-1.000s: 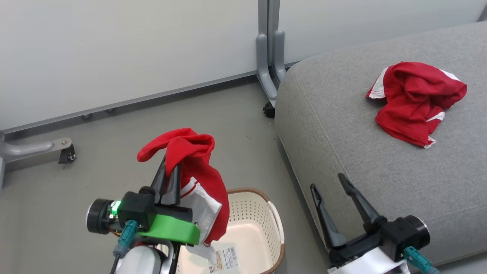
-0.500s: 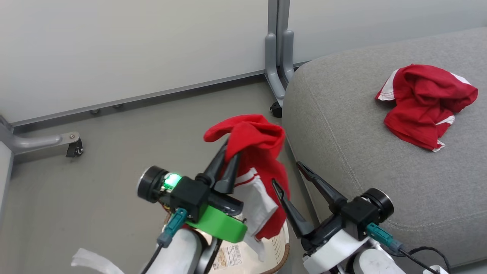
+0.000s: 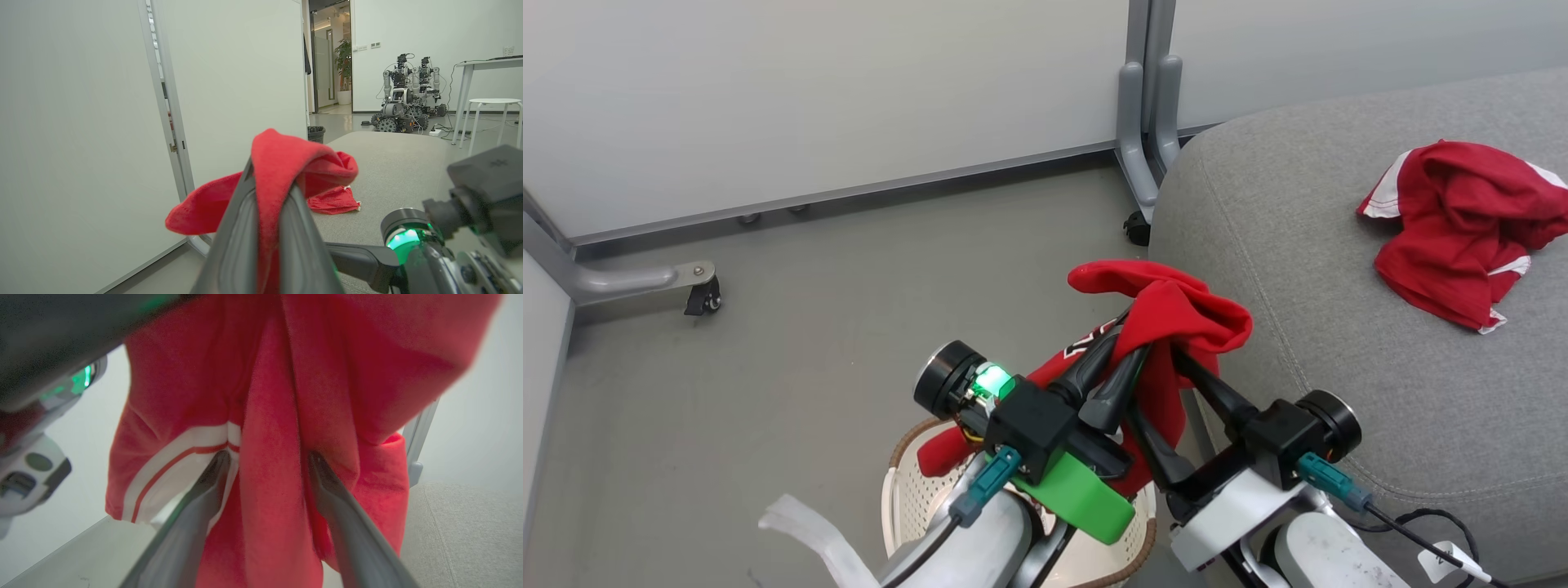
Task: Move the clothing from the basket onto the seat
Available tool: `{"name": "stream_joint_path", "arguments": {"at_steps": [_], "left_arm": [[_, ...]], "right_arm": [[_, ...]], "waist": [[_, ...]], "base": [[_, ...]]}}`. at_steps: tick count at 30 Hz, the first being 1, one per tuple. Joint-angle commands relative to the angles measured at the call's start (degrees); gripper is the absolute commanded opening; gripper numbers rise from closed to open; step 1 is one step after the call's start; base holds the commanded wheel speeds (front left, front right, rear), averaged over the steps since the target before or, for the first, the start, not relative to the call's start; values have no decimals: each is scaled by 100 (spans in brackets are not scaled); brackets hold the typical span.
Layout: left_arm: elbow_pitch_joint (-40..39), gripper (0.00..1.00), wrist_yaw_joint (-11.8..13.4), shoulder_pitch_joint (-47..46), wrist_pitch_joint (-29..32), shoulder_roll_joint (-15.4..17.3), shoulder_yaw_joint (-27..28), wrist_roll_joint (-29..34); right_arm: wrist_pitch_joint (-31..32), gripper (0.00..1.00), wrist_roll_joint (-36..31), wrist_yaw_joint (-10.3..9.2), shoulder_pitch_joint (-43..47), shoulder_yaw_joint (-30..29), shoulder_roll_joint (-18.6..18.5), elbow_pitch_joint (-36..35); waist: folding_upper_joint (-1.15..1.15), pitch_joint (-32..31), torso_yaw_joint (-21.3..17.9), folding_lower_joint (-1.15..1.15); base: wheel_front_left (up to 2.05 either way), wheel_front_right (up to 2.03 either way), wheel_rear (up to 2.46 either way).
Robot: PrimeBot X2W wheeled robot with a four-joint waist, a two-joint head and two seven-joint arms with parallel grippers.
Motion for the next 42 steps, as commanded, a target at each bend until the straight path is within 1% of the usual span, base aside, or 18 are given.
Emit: {"name": "stream_joint_path", "arguments": {"at_steps": [1, 6, 10, 11, 12, 13, 19, 27, 35, 42], "left_arm": [[77, 0, 44, -124, -18, 5, -30, -22], [455, 0, 98, -207, -12, 5, -31, -115], [696, 0, 79, -196, -12, 5, 22, -158], [740, 13, 74, -178, -12, 5, 31, -160], [785, 88, 73, -158, -12, 17, 40, -137], [800, 100, 86, -136, -12, 23, 62, -121], [956, 100, 43, 19, -12, 91, 86, -148], [877, 100, 215, 140, -12, 180, 194, -171], [763, 100, 266, 293, -5, 300, 204, -236], [699, 100, 318, 296, -5, 328, 213, -260]], "right_arm": [[-3, 0, 80, -8, -31, 31, 8, 13], [-3, 0, 130, -9, 33, 73, -21, -20], [-3, 0, 138, -9, 102, -9, -25, -35], [-3, 0, 140, -8, 121, -19, -27, -31], [-3, 0, 138, -8, 137, -32, -33, -19], [-3, 0, 135, -8, 143, -52, -38, -13], [-3, 0, 115, -9, 179, -134, -59, 7], [-3, 0, 66, -9, 251, -397, 1, -19], [-3, 0, 46, -8, 320, -593, 21, -75], [-2, 0, 50, -8, 369, -708, 18, -131]], "waist": [[0, 9, 5, 1], [0, 54, -19, 1], [0, 85, -49, 1], [0, 90, -55, 1], [0, 95, -61, 1], [0, 99, -65, 1], [0, 103, -68, 1], [0, 116, -72, 1], [0, 111, -82, 1], [0, 130, -146, 1]], "base": [[0, 0, 0], [0, 0, 0], [0, 0, 0], [0, 0, 0], [0, 0, 0], [0, 0, 0], [0, 0, 0], [0, 0, 0], [0, 0, 0], [0, 0, 0]]}}
